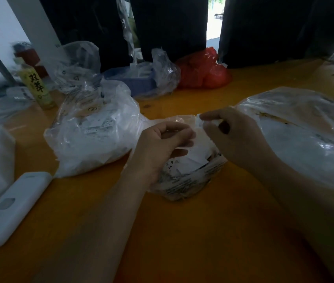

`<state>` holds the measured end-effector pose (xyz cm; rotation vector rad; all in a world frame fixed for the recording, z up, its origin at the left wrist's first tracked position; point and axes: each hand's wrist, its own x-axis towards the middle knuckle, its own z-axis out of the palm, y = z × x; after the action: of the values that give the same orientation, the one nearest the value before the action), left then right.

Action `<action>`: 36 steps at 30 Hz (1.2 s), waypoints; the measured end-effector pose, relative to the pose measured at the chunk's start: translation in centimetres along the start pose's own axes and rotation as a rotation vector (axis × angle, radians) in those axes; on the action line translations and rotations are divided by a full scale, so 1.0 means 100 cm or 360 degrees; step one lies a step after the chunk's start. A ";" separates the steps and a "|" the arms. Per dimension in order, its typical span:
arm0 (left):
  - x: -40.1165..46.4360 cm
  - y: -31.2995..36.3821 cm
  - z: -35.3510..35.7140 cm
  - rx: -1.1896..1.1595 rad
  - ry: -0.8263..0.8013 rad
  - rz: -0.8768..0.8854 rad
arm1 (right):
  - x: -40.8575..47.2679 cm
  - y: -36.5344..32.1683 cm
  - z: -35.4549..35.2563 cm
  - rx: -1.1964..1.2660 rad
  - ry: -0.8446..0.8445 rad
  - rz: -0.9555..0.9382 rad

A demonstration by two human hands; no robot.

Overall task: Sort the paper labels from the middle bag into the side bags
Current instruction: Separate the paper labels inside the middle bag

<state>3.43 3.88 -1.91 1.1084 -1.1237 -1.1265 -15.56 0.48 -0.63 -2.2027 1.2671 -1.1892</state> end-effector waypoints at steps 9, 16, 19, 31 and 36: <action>-0.001 0.003 0.001 -0.0080 -0.0008 -0.0175 | 0.001 0.006 0.004 0.0056 0.0088 0.0017; 0.000 0.011 0.001 -0.0539 0.0103 -0.0261 | -0.005 0.001 0.010 0.0138 -0.0227 -0.0100; -0.001 0.010 0.006 -0.0613 0.0052 -0.0331 | -0.007 0.000 0.015 0.0126 -0.0103 -0.0116; 0.004 0.006 0.007 -0.1151 -0.0004 -0.0289 | -0.011 -0.006 0.023 0.0048 -0.0195 -0.0152; 0.005 0.004 0.006 -0.1064 0.0099 -0.0203 | -0.008 -0.004 0.018 0.0055 -0.0032 -0.0050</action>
<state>2.92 3.37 -1.42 0.6825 -0.5549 -1.4170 -14.10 1.11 -1.89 -2.2115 1.1995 -1.1889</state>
